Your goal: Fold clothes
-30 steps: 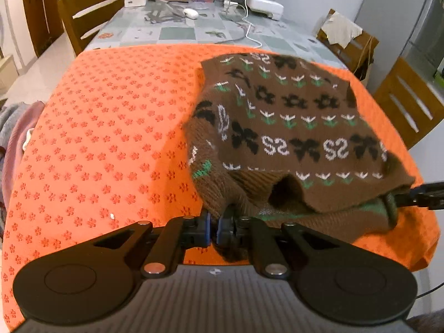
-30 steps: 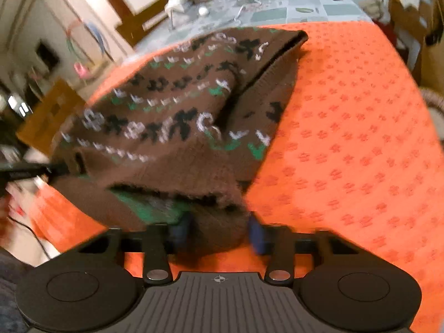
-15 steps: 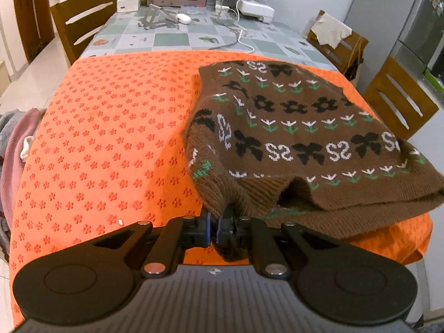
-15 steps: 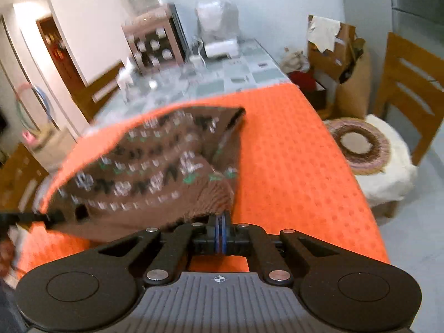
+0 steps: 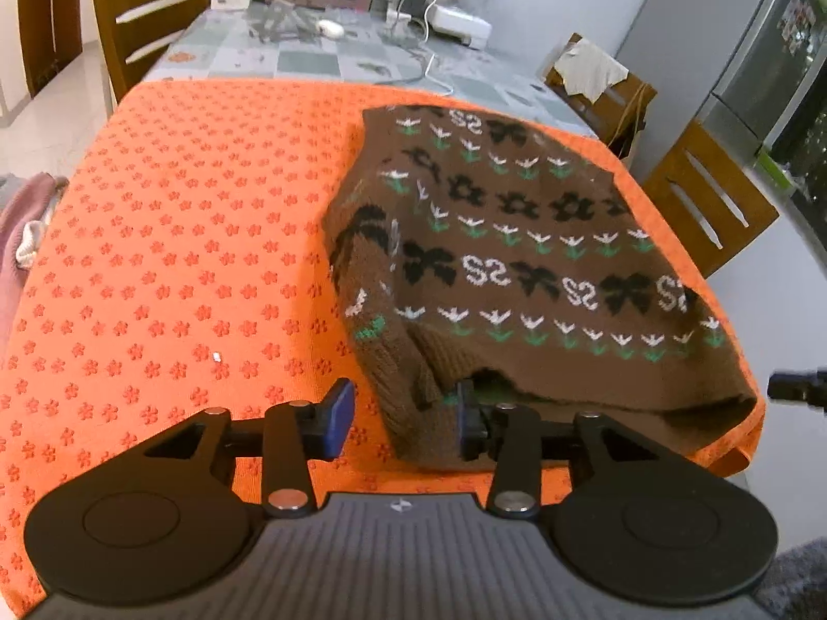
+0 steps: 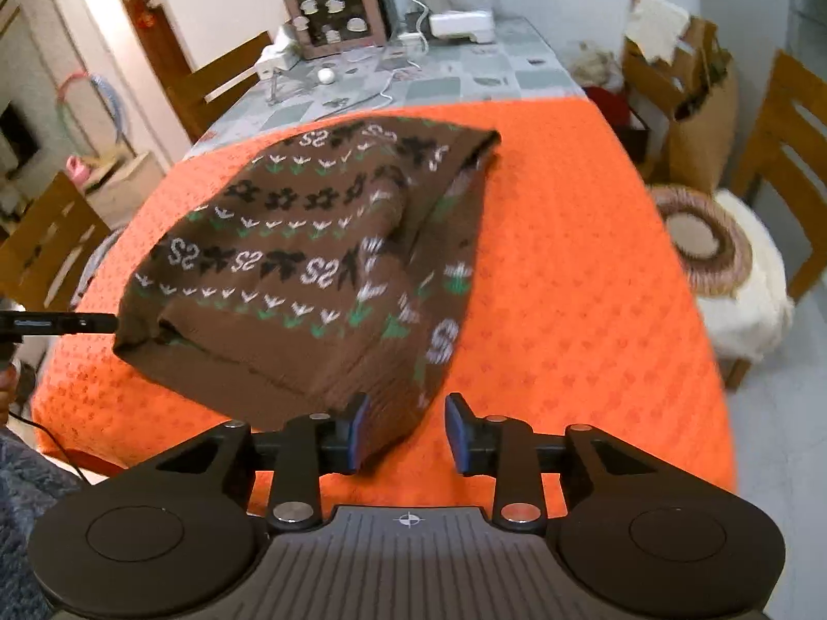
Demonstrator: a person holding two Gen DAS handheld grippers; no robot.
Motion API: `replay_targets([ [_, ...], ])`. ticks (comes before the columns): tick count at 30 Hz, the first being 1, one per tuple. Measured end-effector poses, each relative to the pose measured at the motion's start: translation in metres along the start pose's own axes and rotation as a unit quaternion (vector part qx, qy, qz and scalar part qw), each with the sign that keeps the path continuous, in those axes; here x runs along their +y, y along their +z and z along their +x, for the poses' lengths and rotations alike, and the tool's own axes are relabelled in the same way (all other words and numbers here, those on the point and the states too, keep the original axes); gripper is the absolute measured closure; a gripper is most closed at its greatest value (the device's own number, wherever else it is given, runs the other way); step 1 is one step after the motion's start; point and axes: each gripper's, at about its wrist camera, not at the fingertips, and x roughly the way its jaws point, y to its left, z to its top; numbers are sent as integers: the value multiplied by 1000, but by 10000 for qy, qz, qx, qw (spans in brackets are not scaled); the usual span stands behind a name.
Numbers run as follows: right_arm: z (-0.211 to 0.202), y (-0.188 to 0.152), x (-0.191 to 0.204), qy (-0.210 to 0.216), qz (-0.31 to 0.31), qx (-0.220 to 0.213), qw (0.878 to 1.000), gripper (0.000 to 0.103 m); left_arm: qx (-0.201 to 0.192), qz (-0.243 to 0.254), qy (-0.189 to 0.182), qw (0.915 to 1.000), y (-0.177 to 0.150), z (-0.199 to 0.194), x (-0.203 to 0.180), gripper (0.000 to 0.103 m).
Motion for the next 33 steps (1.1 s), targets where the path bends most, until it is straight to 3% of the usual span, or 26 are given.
replay_targets([
  [5,11,48,-33,175,-547,-93,9983,68,-233,-67,70,9997,1,-4,-33,50],
  [10,41,96,-76,455,-1110,-10,9928,68,-351,-719,297,9964,-5,11,-78,50],
  [14,62,129,-108,791,-1560,61,9846,68,-394,-1374,676,9874,-16,24,-119,50],
  [20,85,161,-134,1289,-2243,160,9658,64,-560,-2381,740,9668,-42,33,-184,46],
  [24,102,175,-137,1818,-2701,386,9447,57,-660,-2863,568,9542,-55,36,-218,44],
  [29,127,180,-120,2590,-3261,862,9051,49,-659,-2800,647,9556,-58,41,-252,39],
  [33,144,173,-91,3018,-3920,1075,8624,42,-681,-2776,603,9564,-59,43,-267,38],
])
